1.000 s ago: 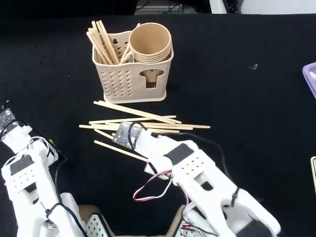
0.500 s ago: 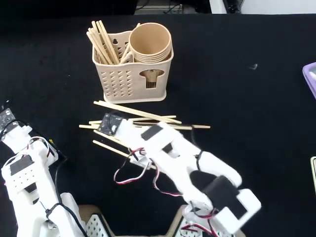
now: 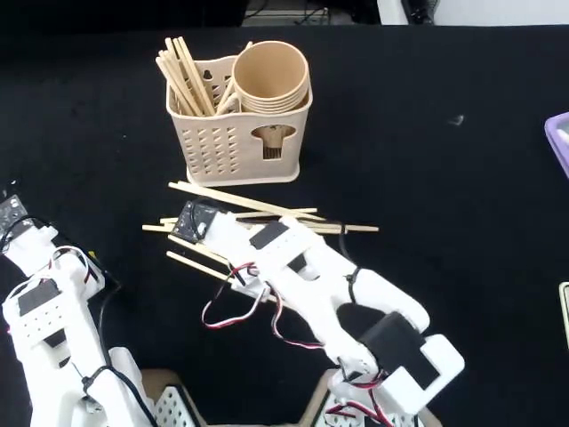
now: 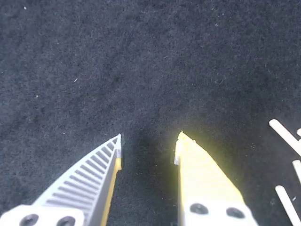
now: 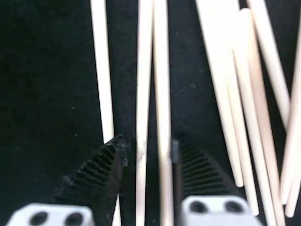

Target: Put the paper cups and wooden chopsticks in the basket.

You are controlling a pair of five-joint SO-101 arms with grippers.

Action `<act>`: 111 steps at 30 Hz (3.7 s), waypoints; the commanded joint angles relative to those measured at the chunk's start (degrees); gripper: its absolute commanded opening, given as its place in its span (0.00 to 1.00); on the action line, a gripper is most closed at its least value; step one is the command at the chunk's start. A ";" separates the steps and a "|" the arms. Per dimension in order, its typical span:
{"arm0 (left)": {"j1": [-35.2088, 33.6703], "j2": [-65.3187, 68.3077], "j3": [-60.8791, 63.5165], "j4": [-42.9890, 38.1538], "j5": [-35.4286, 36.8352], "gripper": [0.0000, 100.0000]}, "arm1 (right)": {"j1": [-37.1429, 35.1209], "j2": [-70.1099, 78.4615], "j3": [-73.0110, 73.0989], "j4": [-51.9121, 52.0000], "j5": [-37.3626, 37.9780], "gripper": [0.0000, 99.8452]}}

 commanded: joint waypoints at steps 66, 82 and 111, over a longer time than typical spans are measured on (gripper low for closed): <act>0.84 -0.97 -3.38 -0.79 0.18 0.19 | 4.48 -31.43 -14.64 -49.41 -14.33 0.01; 0.84 -0.79 -3.38 -0.79 0.18 0.19 | 6.59 -5.14 -35.74 -44.40 -19.25 0.11; 5.23 -0.44 -3.30 -0.26 -7.82 0.19 | 27.43 -56.92 -5.85 19.25 -18.81 0.13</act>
